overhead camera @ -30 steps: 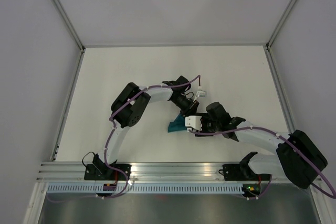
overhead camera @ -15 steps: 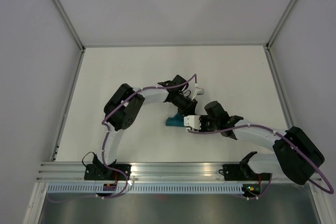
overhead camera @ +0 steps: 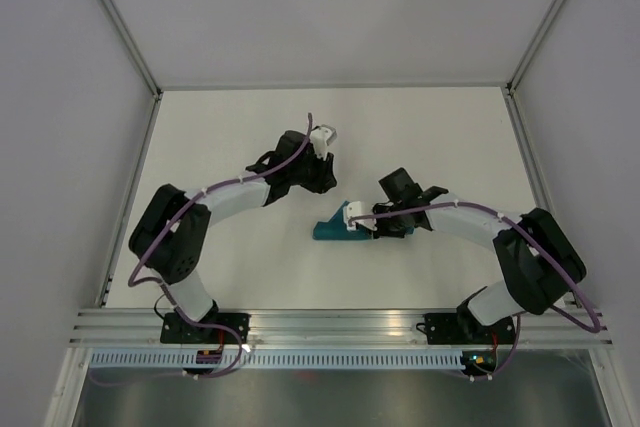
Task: Fold the napkin, place the utensils inside, and roll it up
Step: Roll the napkin with the utensil
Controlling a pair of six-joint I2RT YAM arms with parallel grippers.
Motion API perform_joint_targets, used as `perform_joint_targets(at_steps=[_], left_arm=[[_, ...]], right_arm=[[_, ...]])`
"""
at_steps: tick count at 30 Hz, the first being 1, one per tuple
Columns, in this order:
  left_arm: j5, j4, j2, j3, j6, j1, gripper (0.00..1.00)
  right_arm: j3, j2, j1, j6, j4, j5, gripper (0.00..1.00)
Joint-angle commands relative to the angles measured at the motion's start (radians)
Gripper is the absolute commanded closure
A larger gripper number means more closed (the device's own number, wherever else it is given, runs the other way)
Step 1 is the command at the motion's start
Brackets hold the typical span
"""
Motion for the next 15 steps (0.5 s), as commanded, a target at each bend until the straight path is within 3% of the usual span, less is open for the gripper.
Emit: perform_joint_targets(at_steps=[1, 8, 15], left_arm=[[-0.249, 0.196, -0.168, -0.143, -0.107, -0.013, 0.64], [-0.374, 0.404, -0.47, -0.4, -0.052, -0.029, 0.63], [-0.544, 0.426, -0.636, -0.514, 0.118, -0.188, 0.62]], right_arm=[[0.071, 0.119, -0.037, -0.047, -0.25, -0.097, 0.84], [0.305, 0.344, -0.109, -0.137, -0.491, -0.182, 0.85], [0.518, 0.568, -0.151, -0.173, -0.646, -0.222, 0.85]])
